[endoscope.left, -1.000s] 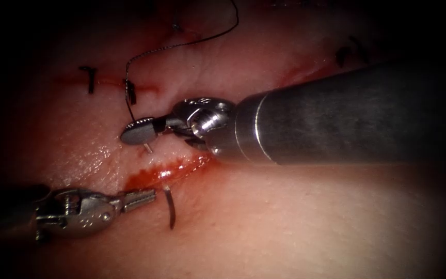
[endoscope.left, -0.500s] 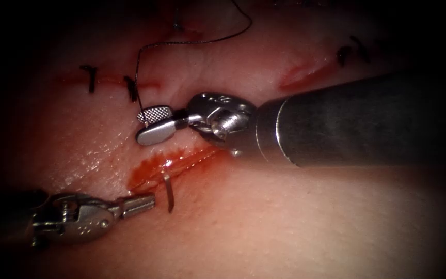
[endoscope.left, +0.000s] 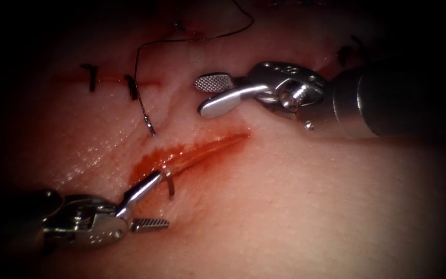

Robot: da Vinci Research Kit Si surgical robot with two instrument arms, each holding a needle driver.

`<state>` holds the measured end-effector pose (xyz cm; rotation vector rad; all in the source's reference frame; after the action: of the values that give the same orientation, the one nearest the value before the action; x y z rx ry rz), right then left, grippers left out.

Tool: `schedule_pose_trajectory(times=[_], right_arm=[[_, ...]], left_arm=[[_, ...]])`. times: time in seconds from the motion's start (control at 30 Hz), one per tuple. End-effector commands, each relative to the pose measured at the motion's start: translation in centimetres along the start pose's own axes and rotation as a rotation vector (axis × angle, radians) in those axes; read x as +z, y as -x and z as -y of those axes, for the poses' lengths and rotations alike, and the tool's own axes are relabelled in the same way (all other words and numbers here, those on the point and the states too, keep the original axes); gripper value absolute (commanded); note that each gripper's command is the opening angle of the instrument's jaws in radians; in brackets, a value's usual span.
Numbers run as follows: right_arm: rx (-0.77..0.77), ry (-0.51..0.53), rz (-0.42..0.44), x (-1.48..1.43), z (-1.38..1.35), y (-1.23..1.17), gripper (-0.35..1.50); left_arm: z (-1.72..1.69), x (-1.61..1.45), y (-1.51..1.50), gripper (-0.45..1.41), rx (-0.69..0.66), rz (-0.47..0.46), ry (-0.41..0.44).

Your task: Wound Closure

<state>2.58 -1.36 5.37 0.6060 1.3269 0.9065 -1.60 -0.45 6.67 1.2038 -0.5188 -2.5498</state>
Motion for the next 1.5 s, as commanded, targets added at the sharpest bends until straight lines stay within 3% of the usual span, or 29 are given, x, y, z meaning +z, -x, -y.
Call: schedule_pose_trajectory(times=[0.03, 0.27, 0.43, 0.57, 0.63, 0.8, 1.03, 1.07, 1.1, 1.27, 1.37, 1.5], right_arm=[[0.001, 0.006, -0.005, 0.03, -0.03, 0.03, 1.30], [-0.003, 0.013, -0.020, -0.05, -0.02, 0.10, 1.28], [-0.008, 0.025, -0.036, -0.04, 0.00, 0.17, 1.25], [-0.037, 0.052, -0.040, -0.05, -0.01, 0.17, 1.03], [-0.082, 0.070, -0.041, -0.06, -0.01, 0.16, 0.91], [-0.175, 0.130, -0.041, -0.08, -0.04, 0.05, 0.84], [-0.286, 0.165, -0.007, -0.14, -0.04, -0.08, 0.79], [-0.286, 0.156, -0.006, -0.15, -0.03, -0.07, 0.54], [-0.292, 0.134, -0.003, -0.18, -0.01, -0.04, 0.15], [-0.329, 0.067, 0.012, -0.22, 0.07, 0.03, -0.35], [-0.331, 0.035, 0.032, -0.22, 0.13, 0.11, -0.35], [-0.332, 0.005, 0.075, -0.21, 0.19, 0.19, -0.35]], left_arm=[[0.00, 0.10, 0.02, 1.08, -0.001, 0.000, -0.003], [0.10, 0.24, 0.15, 0.94, 0.004, -0.012, -0.059], [0.05, 0.34, 0.26, 0.67, -0.036, -0.040, -0.128], [0.01, 0.38, 0.32, 0.69, -0.068, -0.067, -0.151], [0.02, 0.39, 0.35, 0.52, -0.090, -0.079, -0.169], [0.06, 0.41, 0.40, -0.45, -0.151, -0.124, -0.196], [0.01, 0.38, 0.32, -0.45, -0.245, -0.215, -0.151], [0.01, 0.38, 0.31, -0.45, -0.283, -0.236, -0.138], [0.01, 0.37, 0.29, -0.45, -0.338, -0.262, -0.120], [0.04, 0.31, 0.21, -0.45, -0.669, -0.390, 0.013], [0.08, 0.25, 0.14, -0.45, -0.837, -0.440, 0.092], [0.19, 0.16, 0.07, -0.45, -0.958, -0.469, 0.153]])
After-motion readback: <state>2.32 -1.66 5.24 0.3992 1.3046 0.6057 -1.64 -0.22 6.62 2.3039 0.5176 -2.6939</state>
